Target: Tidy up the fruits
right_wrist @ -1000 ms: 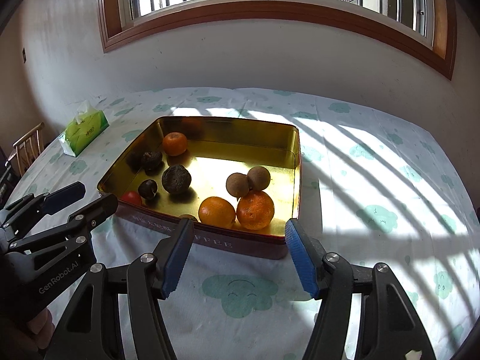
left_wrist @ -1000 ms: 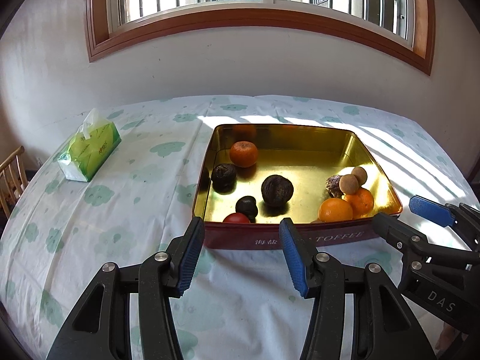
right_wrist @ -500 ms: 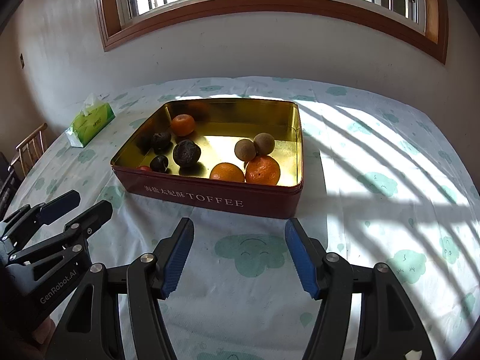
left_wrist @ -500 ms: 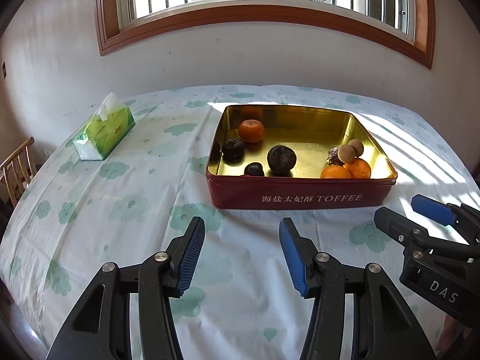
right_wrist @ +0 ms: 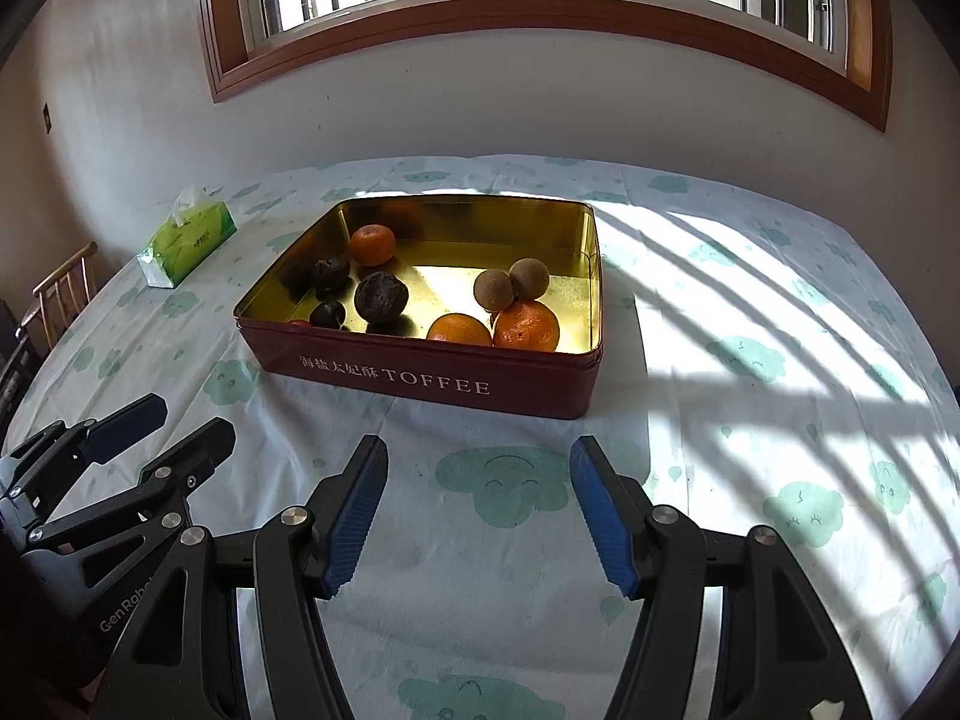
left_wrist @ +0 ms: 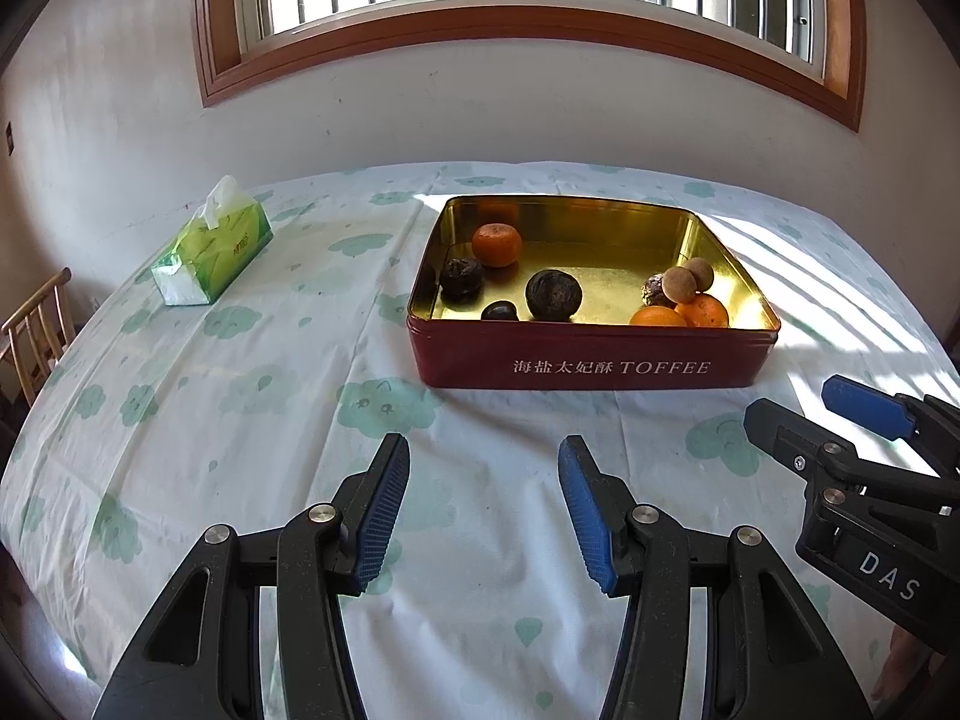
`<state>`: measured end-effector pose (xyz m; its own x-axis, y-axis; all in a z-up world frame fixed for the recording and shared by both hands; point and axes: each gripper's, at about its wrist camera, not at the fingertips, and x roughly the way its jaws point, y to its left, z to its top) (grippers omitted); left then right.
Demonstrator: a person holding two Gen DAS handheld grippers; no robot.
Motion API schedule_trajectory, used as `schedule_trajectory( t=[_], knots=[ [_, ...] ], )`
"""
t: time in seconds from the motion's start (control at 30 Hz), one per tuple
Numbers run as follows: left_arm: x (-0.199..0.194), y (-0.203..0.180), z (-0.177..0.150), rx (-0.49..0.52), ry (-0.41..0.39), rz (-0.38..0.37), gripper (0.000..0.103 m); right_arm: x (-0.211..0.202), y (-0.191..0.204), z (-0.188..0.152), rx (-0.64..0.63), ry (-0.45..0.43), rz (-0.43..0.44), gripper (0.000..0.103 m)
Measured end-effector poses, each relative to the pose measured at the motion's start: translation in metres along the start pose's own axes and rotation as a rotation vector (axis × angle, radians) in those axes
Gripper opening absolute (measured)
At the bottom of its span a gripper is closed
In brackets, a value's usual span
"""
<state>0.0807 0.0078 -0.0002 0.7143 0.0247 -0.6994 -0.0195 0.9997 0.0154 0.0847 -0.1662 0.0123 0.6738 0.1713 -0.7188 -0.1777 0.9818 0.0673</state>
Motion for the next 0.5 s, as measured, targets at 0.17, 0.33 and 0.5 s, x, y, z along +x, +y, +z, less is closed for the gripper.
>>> schedule_trajectory(
  t=[0.17,0.33,0.5],
  knots=[
    [-0.0007,0.0036,-0.0018,-0.01,0.001,0.004,0.053,-0.001,0.0021,-0.0024,-0.004,0.001,-0.001,0.061],
    [-0.0003,0.0046,-0.0029,-0.014,0.004,0.004,0.053,-0.0015,0.003,-0.0013,-0.009,-0.002,-0.003,0.061],
    [0.0005,0.0051,-0.0036,-0.014,0.006,0.001,0.053,-0.001,0.0034,-0.0014,-0.008,0.001,-0.002,0.061]
  ],
)
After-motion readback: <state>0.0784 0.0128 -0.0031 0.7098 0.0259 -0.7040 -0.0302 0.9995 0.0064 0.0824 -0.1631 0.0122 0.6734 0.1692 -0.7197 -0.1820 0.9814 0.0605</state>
